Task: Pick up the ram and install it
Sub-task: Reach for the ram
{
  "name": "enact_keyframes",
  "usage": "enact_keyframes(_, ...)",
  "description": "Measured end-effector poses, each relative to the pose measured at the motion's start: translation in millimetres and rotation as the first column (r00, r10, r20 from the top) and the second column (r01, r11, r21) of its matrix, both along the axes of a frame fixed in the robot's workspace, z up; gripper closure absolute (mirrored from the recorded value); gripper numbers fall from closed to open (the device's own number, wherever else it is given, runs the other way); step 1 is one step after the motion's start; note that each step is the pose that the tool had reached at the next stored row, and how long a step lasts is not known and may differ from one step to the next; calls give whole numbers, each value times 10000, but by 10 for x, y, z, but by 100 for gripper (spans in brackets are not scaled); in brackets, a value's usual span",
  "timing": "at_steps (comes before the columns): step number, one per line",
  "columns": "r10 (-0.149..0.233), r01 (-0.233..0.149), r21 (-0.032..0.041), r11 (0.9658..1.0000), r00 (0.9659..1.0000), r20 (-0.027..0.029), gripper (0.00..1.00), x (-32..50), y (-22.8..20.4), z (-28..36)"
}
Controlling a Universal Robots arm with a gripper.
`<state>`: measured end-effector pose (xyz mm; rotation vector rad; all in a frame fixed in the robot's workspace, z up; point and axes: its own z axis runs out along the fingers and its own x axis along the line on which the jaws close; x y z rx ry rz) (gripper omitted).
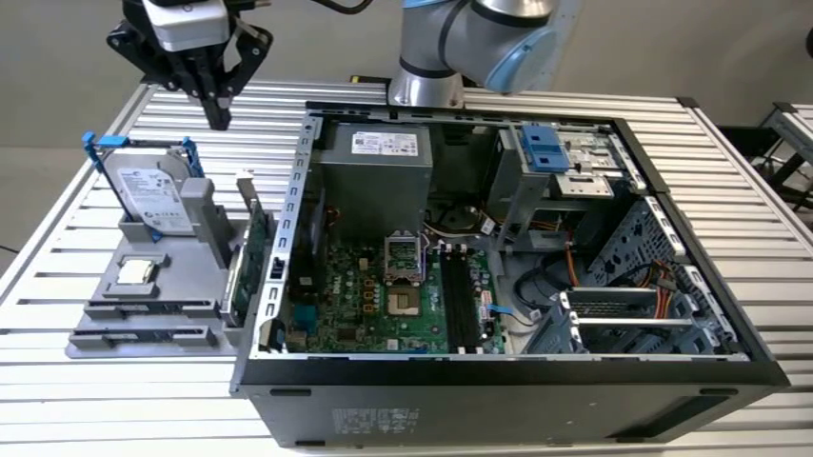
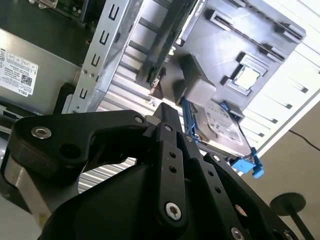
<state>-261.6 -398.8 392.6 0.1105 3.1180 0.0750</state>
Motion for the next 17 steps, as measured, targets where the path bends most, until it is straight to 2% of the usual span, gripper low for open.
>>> enact_keyframes(10,0,0,0,10000,10000,0,100,-106,0,0)
enact_keyframes(17,0,0,0,10000,10000,0,100,-215,0,0)
